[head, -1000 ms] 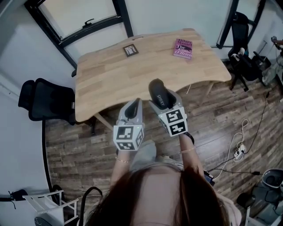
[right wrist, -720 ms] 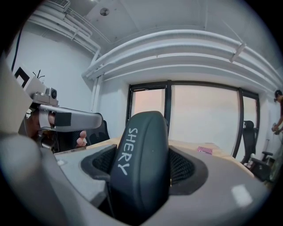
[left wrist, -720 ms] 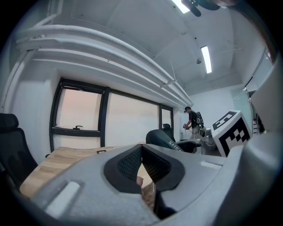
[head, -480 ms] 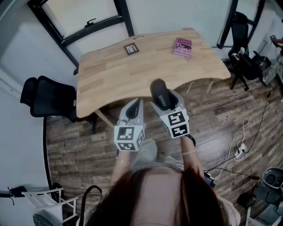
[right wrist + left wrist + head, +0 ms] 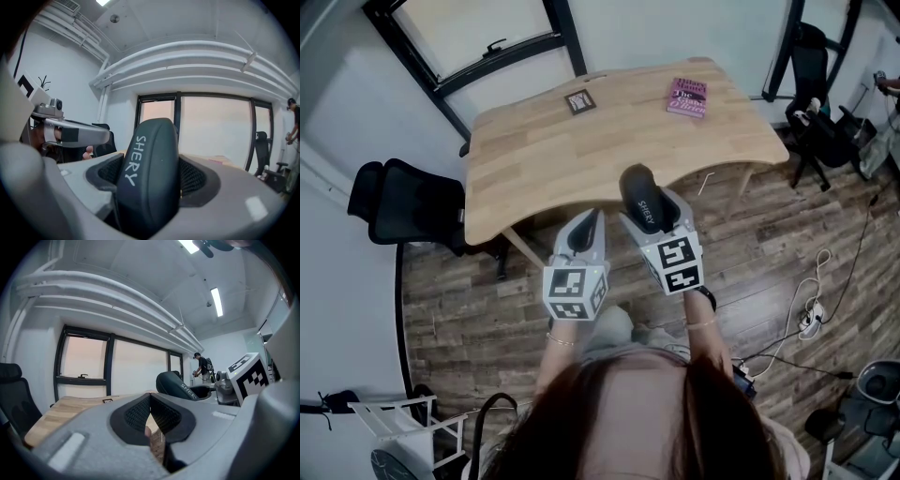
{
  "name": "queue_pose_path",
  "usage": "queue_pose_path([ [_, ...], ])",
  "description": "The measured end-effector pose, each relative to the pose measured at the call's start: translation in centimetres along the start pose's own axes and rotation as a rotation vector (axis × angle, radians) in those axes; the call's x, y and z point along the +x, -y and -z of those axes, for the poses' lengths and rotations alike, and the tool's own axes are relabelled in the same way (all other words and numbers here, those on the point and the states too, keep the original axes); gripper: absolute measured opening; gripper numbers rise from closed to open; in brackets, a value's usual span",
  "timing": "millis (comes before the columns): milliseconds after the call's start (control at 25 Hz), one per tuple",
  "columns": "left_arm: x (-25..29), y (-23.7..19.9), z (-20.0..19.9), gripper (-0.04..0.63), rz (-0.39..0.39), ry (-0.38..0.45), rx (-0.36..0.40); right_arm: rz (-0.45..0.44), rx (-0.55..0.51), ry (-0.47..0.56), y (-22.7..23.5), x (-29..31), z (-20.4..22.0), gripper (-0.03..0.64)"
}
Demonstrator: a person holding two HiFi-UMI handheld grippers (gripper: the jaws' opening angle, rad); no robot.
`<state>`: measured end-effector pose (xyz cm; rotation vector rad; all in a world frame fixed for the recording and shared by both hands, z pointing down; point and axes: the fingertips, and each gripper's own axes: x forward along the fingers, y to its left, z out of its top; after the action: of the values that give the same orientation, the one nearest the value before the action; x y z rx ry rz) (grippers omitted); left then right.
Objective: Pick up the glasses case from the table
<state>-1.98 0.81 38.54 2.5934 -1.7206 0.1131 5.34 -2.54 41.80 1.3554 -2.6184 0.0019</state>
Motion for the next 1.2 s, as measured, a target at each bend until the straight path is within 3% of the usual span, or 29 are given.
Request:
queue_pose_path([
  [1200,-0.8,-3.7,-1.1,0.009,-0.016,0.003,-0.01,0.056,-0.017,0.052,-1.0,0.4,-3.5,0.361],
])
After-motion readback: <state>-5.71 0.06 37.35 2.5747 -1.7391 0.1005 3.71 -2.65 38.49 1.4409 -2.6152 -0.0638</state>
